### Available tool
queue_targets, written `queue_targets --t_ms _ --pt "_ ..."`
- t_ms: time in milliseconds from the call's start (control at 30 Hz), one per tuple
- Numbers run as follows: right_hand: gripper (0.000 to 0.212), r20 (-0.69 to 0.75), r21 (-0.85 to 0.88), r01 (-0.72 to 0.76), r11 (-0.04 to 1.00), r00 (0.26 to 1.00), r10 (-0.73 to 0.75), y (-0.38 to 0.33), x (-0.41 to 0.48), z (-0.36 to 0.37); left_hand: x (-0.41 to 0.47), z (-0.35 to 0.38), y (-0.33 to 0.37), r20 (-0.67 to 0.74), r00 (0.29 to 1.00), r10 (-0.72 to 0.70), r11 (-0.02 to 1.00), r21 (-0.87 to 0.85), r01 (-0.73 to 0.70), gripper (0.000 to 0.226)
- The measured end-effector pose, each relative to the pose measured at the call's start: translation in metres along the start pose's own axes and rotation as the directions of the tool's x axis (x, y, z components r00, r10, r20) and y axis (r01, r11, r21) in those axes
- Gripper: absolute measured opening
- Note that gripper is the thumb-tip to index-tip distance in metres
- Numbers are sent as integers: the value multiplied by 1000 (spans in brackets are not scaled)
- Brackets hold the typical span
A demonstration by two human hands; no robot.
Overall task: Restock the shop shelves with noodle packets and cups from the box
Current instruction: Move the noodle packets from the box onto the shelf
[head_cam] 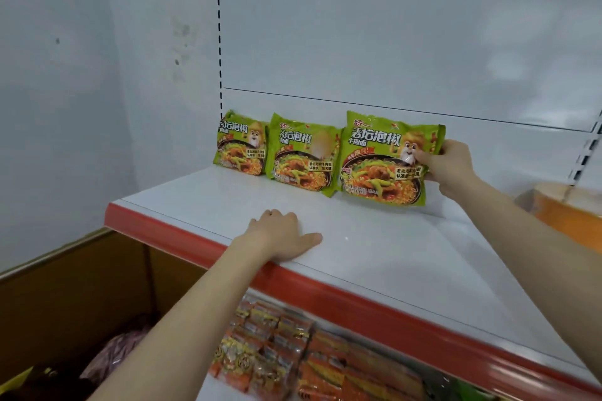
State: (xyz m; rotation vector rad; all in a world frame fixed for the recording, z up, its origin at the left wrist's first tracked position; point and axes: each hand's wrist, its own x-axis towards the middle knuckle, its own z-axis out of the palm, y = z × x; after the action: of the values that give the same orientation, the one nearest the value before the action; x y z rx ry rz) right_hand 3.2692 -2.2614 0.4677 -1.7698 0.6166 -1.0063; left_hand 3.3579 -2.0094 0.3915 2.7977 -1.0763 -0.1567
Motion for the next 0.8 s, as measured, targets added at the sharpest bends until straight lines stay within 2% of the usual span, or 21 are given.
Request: queue_targets --t_ms 167,267,300,400,533,800 --pt "4 -88 -94 -59 994 995 51 22 12 11 1 2 -1 1 1000 -11 999 40 11 75" --pt "10 -109 -110 -82 991 991 70 29 15 15 2 3 -1 4 1000 -13 999 45 12 75" --pt "4 -108 -113 -85 990 991 73 31 17 16 1 3 -1 4 1000 -11 999 48 11 75" --pt "19 -81 -111 -95 989 993 87 30 21 19 1 3 0 5 1000 -13 998 54 13 74" --pt "5 -76 -105 -85 991 994 78 30 24 26 0 3 0 -3 1000 -14 998 58 14 73" --pt "12 3 -101 -151 983 988 152 28 17 21 1 4 0 -3 1000 -6 998 69 6 74"
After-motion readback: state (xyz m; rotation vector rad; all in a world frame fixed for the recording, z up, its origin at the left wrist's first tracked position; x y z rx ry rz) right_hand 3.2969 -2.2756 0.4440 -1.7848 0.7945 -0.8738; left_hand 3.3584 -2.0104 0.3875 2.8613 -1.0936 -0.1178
